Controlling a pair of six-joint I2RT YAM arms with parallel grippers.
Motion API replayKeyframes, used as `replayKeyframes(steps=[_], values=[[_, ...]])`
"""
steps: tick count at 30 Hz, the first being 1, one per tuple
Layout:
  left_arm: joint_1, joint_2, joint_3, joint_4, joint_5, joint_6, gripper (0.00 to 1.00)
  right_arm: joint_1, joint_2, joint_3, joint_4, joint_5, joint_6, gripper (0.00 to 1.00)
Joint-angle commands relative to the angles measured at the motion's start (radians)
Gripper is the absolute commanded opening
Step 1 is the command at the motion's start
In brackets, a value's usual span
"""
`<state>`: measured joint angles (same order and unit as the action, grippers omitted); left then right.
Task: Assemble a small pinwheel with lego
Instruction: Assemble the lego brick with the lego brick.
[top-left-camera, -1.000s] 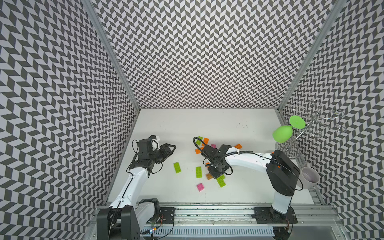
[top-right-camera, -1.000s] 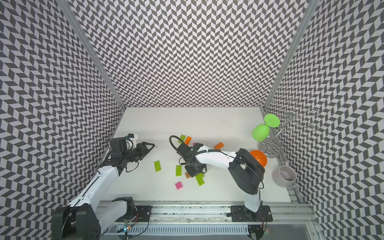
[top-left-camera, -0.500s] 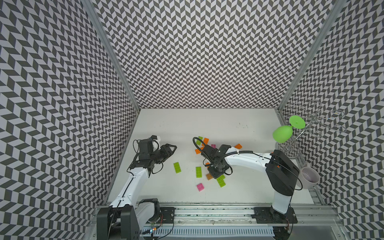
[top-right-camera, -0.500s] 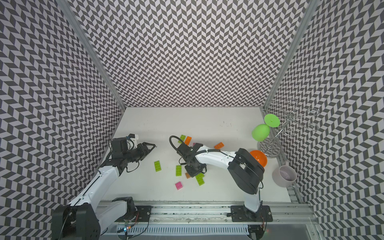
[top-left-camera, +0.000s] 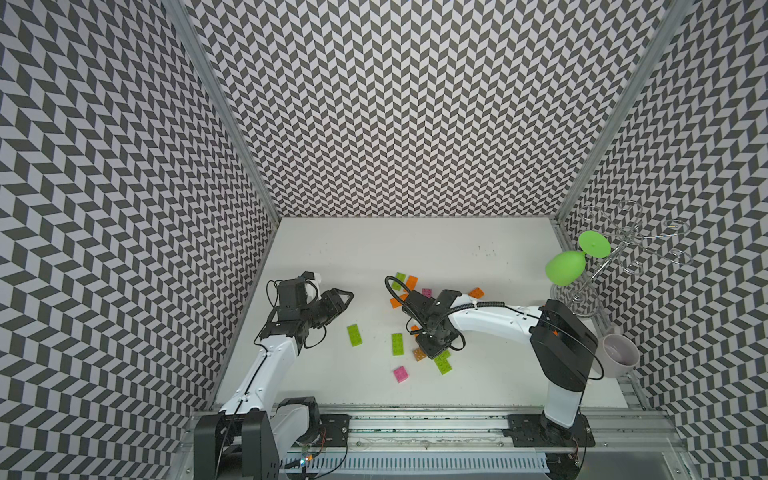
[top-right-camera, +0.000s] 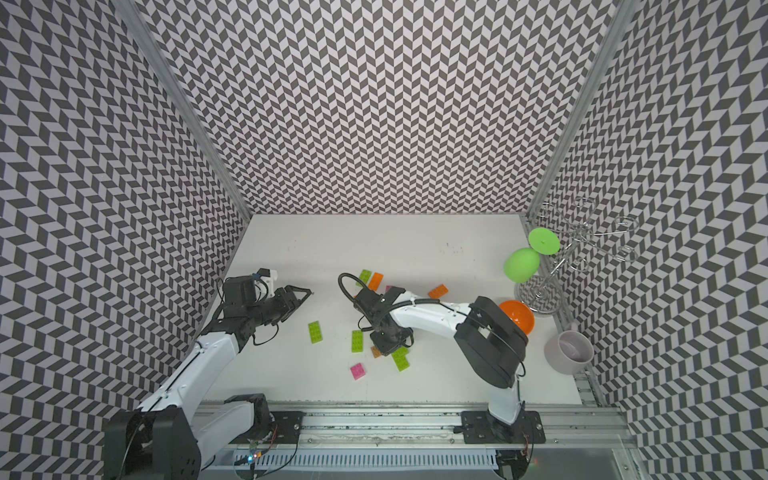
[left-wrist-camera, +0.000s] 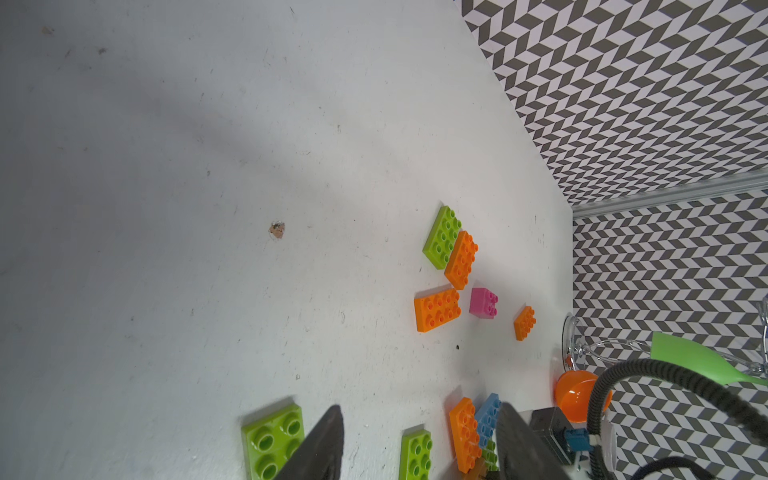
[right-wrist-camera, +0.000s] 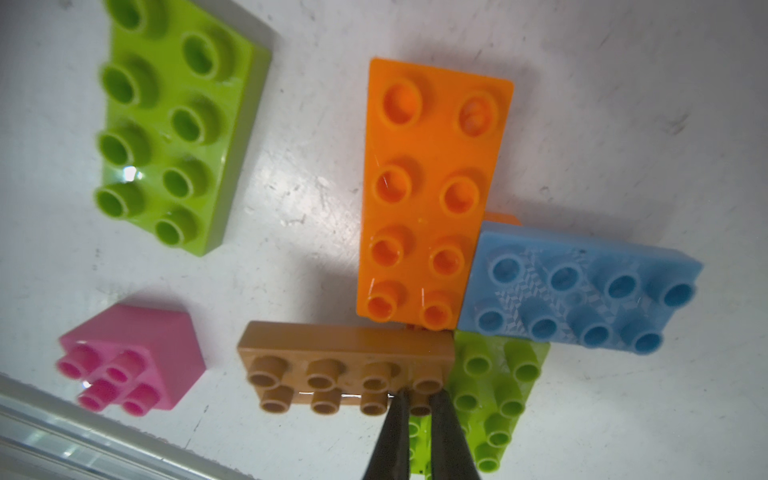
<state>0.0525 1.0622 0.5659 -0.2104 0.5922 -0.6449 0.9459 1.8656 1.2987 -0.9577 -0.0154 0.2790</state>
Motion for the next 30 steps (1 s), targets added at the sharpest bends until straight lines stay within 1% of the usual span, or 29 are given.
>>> replayKeyframes(steps=[1,3,7,10,20,30], values=[[-0.009,0.001,-0.012,0.025,0.011,0.02,0.59,-0.005,0.011,0.021,-0.03,0.019,-0.013,0.11],[-0.033,0.006,-0.012,0.027,0.009,0.022,0.59,-0.005,0.007,0.019,-0.03,0.02,-0.018,0.11],[-0.111,0.016,-0.025,0.046,-0.018,0.006,0.59,-0.004,0.012,0.006,-0.033,0.027,-0.035,0.11],[-0.141,0.024,-0.042,0.068,-0.03,-0.011,0.59,-0.005,0.012,0.007,-0.036,0.031,-0.049,0.1],[-0.14,0.013,-0.037,0.067,-0.072,-0.016,0.58,0.009,0.003,0.036,-0.057,0.033,-0.07,0.1],[-0.137,0.045,-0.024,0.077,-0.062,-0.009,0.58,0.051,0.041,0.066,-0.094,0.076,-0.066,0.11]])
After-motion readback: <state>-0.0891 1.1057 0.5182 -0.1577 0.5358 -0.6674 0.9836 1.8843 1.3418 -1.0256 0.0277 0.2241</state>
